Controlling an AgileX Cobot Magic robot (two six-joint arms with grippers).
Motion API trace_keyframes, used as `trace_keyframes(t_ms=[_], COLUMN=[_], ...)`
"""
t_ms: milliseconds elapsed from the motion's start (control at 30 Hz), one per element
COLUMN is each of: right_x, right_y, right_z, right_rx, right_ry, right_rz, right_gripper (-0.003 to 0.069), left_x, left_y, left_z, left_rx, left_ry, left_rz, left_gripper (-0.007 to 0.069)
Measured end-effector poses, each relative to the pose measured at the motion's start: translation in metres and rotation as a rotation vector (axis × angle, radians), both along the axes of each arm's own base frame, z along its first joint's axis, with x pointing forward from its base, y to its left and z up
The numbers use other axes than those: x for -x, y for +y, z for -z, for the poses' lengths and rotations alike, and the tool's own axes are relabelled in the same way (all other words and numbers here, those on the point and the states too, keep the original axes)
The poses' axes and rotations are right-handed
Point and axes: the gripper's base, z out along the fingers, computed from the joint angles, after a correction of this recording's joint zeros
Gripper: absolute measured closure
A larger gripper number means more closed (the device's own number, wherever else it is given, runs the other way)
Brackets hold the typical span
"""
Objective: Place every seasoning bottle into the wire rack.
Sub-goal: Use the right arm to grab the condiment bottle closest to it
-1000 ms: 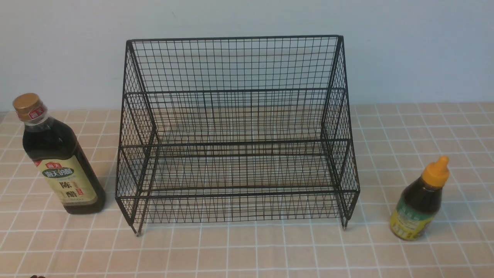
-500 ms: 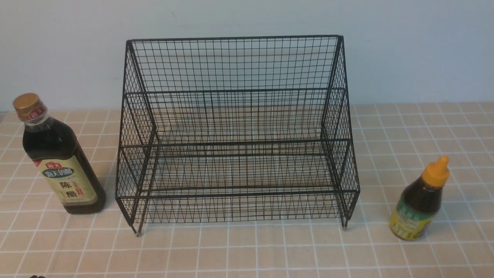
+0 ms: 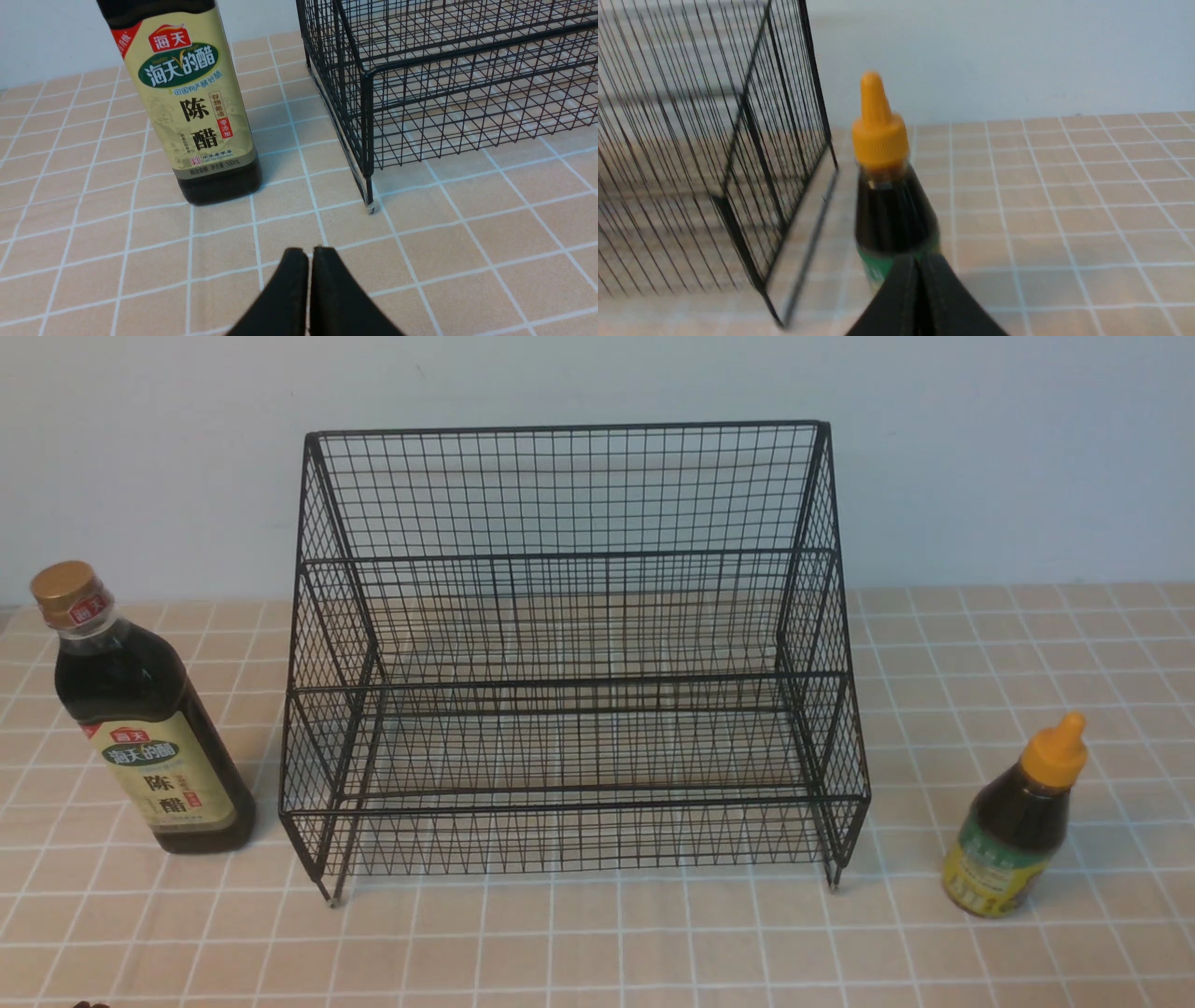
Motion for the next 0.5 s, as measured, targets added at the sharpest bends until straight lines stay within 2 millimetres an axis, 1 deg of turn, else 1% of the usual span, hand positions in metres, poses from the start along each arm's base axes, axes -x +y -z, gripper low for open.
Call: trace_keyframes(t_ms=[33, 167, 267, 500], right_x=[0.000, -0.001, 0.000, 0.002], right_y=[0.000, -0.003, -0.007, -0.013], right_z=[-0.004, -0.015, -0.022, -0.031], right_rx=[-0.084, -0.319, -0.368, -0.401], right_ry=[-0.034, -0.139, -0.213, -0.329], right_rz=[0.008, 0.042, 0.071, 0.117], right_gripper=[0.0673, 0.0673, 0.0673, 0.0673], left_x=[0.000, 0.000, 0.000, 0.000], left_y=[0.000, 0.000, 0.000, 0.000], left_z=[0.000, 0.000, 0.000, 0.000], left_rx=[0.000, 0.000, 0.000, 0.000], left_ry=[0.000, 0.000, 0.000, 0.000], left_rz=[0.000, 0.000, 0.000, 0.000], left_gripper=[0.0631, 0.0631, 0.0631, 0.0631])
